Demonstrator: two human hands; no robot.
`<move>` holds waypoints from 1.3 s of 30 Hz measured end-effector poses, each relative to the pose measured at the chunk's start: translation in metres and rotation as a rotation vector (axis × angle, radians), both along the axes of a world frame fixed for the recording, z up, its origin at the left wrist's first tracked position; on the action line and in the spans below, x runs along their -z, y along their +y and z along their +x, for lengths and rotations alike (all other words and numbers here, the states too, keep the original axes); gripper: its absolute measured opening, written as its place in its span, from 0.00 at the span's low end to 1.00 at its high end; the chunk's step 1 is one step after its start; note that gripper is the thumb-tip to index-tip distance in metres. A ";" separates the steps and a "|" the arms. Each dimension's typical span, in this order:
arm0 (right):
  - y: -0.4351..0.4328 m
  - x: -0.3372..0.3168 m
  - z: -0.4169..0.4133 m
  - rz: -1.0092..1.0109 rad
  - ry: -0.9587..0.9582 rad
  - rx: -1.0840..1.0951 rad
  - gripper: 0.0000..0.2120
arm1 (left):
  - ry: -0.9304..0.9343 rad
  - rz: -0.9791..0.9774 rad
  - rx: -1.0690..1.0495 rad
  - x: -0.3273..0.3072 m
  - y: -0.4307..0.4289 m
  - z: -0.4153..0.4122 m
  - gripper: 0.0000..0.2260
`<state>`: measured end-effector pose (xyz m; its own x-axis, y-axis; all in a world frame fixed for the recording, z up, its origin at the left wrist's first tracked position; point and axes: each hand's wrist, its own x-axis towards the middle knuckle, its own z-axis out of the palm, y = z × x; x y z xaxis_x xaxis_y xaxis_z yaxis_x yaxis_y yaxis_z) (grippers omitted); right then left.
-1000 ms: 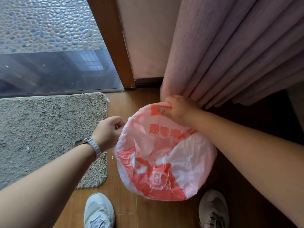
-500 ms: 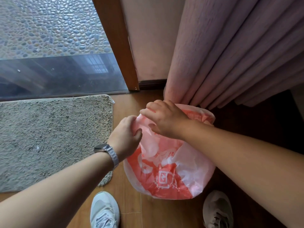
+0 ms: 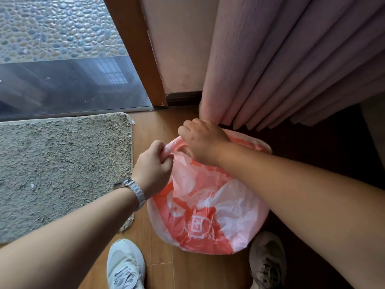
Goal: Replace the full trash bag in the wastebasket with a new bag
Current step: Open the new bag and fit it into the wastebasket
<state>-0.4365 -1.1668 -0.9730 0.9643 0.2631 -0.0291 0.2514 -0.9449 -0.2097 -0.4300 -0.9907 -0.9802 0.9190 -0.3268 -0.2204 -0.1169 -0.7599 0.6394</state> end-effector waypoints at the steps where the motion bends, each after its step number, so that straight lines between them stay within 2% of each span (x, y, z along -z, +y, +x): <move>1: -0.001 -0.003 -0.005 0.014 0.006 0.011 0.13 | 0.005 0.010 0.001 -0.001 0.000 -0.002 0.06; 4: -0.006 -0.012 -0.026 0.055 -0.045 0.115 0.18 | -0.026 0.063 0.008 -0.008 -0.001 -0.005 0.06; 8: -0.026 -0.029 -0.081 0.057 -0.104 0.376 0.20 | -0.180 0.080 0.115 -0.018 -0.007 -0.003 0.20; 11: -0.043 -0.026 -0.117 -0.011 0.027 0.540 0.28 | -0.250 0.112 0.215 -0.022 -0.022 0.000 0.22; 14: -0.054 -0.015 -0.128 0.141 0.267 0.661 0.33 | -0.224 0.102 0.279 -0.020 -0.034 0.000 0.19; 17: -0.058 -0.009 -0.127 0.287 0.299 0.751 0.29 | -0.208 0.082 0.289 -0.015 -0.036 0.001 0.17; 22: -0.064 -0.007 -0.115 0.369 0.292 0.856 0.12 | -0.223 0.077 0.219 -0.005 -0.035 0.008 0.12; 29: -0.079 -0.010 -0.097 0.365 0.262 0.797 0.08 | -0.210 0.096 0.169 -0.002 -0.038 0.012 0.12; 32: -0.080 -0.012 -0.083 0.362 0.238 0.758 0.16 | -0.174 0.109 0.097 -0.005 -0.037 0.019 0.12; 36: -0.072 -0.023 -0.090 0.353 0.039 0.754 0.27 | -0.116 0.081 -0.035 -0.009 -0.026 0.032 0.10; 39: -0.068 -0.031 -0.104 0.315 0.079 0.772 0.29 | -0.092 0.005 -0.160 -0.014 -0.014 0.041 0.10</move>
